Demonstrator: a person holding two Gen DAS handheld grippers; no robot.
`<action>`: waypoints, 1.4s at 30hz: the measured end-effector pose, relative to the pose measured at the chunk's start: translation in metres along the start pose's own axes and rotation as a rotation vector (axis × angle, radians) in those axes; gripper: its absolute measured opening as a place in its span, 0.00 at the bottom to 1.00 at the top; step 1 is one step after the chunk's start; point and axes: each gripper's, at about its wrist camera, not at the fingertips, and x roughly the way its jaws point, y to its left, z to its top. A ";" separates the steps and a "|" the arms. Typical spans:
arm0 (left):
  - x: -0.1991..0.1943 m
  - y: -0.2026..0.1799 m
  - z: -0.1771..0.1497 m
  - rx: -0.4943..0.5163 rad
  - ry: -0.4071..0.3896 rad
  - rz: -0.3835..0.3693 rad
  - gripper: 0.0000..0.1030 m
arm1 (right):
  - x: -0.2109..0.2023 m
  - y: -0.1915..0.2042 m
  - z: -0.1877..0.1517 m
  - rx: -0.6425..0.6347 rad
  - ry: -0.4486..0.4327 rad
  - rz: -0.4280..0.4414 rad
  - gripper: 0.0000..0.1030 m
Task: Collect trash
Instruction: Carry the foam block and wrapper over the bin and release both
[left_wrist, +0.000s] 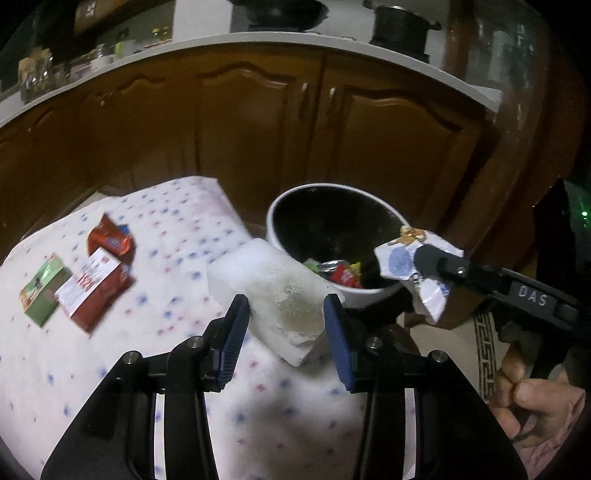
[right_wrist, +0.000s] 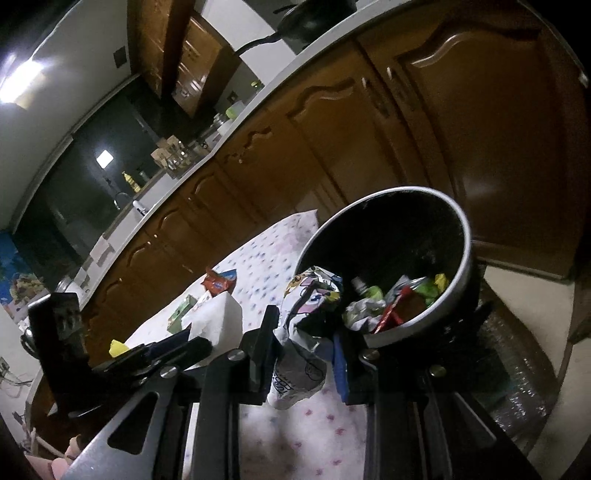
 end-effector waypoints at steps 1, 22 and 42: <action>0.001 -0.004 0.003 0.007 -0.002 -0.004 0.40 | -0.001 -0.002 0.001 0.000 -0.002 -0.004 0.26; 0.050 -0.036 0.048 0.066 0.050 -0.036 0.40 | 0.008 -0.033 0.041 -0.030 -0.004 -0.090 0.29; 0.102 -0.046 0.059 0.093 0.136 0.007 0.49 | 0.046 -0.056 0.068 -0.061 0.088 -0.164 0.37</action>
